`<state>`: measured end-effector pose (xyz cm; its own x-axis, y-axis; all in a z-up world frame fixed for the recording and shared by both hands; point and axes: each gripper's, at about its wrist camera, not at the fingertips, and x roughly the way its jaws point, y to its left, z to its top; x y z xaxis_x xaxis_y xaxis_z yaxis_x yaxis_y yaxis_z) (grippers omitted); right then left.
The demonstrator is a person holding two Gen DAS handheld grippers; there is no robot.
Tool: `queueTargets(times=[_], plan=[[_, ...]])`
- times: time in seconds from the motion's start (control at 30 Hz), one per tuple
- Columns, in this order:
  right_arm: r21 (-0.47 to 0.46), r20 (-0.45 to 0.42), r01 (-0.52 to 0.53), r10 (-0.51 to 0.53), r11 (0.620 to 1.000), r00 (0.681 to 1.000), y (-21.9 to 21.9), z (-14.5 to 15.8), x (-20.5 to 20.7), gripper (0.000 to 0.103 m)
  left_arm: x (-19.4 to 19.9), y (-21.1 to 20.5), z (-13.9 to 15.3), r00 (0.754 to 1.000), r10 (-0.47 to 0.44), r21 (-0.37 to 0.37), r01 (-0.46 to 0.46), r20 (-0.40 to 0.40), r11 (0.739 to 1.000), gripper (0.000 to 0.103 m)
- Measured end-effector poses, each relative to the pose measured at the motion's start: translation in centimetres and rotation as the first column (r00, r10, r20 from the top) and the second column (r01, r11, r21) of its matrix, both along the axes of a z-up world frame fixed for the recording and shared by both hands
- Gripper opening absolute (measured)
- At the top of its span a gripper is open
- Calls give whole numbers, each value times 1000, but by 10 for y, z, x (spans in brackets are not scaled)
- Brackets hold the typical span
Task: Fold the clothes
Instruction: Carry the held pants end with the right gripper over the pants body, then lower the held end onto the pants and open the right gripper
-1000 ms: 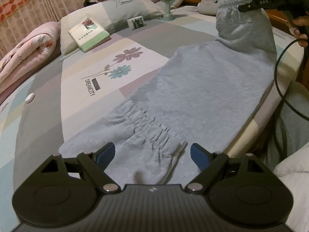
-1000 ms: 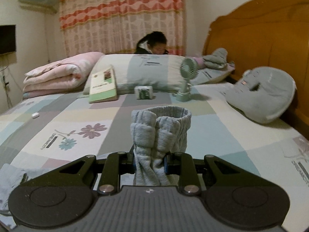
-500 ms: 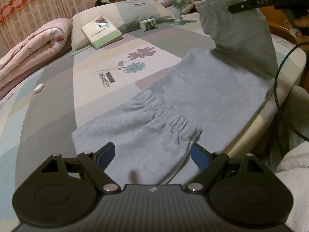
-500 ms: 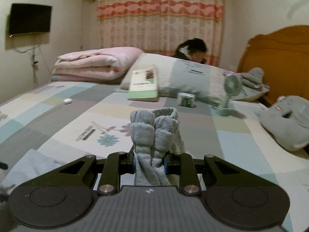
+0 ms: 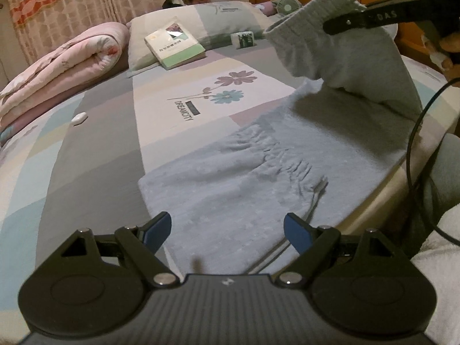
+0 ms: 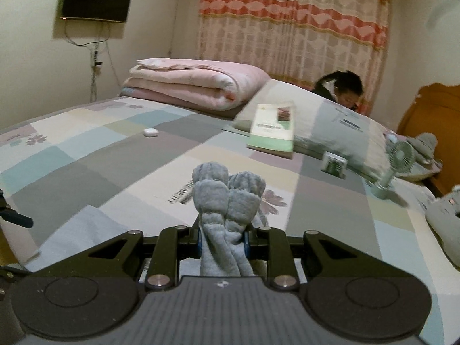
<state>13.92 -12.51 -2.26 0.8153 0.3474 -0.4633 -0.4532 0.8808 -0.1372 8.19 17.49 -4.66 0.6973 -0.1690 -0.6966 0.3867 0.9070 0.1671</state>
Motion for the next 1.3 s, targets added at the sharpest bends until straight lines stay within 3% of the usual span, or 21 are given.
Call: queueTargets(times=[0.67, 1.3], plan=[[-87, 25, -180, 182, 980, 983, 116, 0, -15, 26, -21, 46, 3, 996, 92, -28, -91, 18, 995, 85], [-211, 86, -281, 304, 936, 949, 178, -15, -34, 26, -34, 74, 2, 980, 196, -44, -196, 10, 980, 85]])
